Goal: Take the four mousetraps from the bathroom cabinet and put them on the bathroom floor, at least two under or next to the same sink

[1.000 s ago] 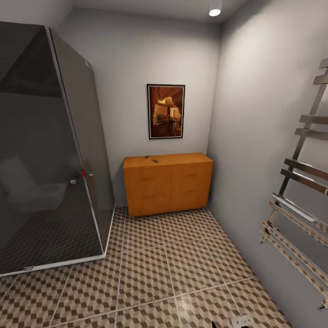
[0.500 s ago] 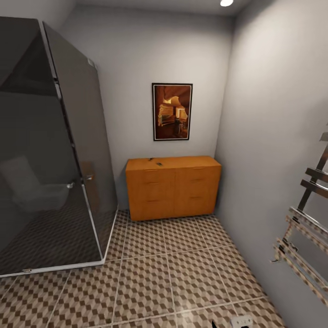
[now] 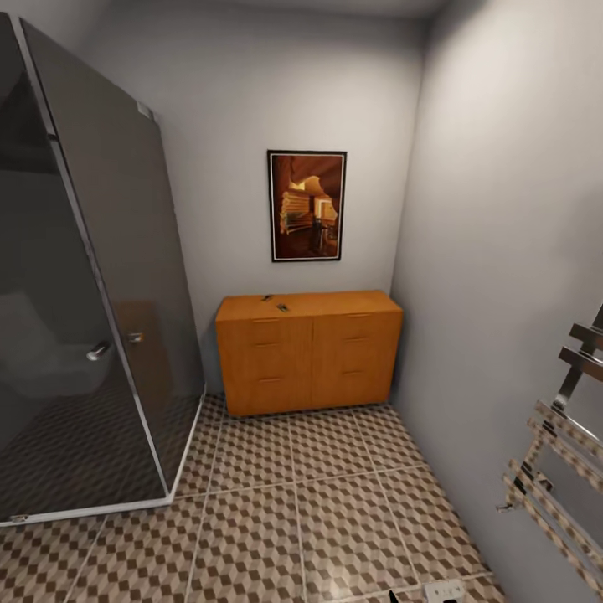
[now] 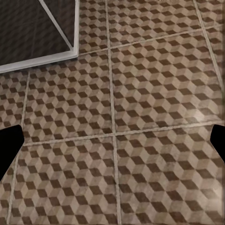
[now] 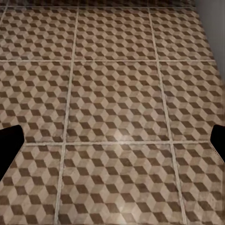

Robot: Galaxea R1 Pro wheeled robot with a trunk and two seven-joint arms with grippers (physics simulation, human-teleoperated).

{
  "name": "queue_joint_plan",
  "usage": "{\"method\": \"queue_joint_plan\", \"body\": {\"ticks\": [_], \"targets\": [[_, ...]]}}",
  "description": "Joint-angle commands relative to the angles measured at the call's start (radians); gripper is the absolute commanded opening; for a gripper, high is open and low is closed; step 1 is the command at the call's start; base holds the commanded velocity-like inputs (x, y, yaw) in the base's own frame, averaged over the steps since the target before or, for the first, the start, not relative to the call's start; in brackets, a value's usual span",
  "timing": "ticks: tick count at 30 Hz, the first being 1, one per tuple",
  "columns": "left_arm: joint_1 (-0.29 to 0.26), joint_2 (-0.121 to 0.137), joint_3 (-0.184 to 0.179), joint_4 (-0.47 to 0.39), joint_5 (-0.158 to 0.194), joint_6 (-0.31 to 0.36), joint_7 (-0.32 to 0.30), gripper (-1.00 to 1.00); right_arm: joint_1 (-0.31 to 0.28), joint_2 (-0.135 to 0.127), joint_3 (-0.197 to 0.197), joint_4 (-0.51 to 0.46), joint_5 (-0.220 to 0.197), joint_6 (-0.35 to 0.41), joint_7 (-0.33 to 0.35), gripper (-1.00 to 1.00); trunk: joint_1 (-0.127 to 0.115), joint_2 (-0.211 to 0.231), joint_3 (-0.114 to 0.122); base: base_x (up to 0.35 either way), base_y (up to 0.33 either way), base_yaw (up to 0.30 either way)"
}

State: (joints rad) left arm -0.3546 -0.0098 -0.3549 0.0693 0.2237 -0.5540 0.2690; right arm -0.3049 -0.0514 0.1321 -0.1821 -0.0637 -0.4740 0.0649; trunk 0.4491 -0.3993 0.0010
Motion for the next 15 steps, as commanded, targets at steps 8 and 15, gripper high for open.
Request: {"method": "queue_joint_plan", "body": {"ticks": [8, 15], "targets": [[-0.001, -0.001, -0.009, 0.004, 0.006, -0.006, 0.003, 1.0, 0.0, 0.001, 0.004, 0.001, -0.007, -0.002, 0.004, 1.0, 0.001, -0.001, 0.0, 0.263, -0.203, 0.0], [-0.002, -0.001, -0.009, 0.004, 0.006, -0.006, 0.003, 1.0, 0.0, 0.001, 0.004, 0.001, -0.007, -0.002, 0.004, 1.0, 0.001, -0.001, 0.0, 0.247, -0.165, 0.0]]}}
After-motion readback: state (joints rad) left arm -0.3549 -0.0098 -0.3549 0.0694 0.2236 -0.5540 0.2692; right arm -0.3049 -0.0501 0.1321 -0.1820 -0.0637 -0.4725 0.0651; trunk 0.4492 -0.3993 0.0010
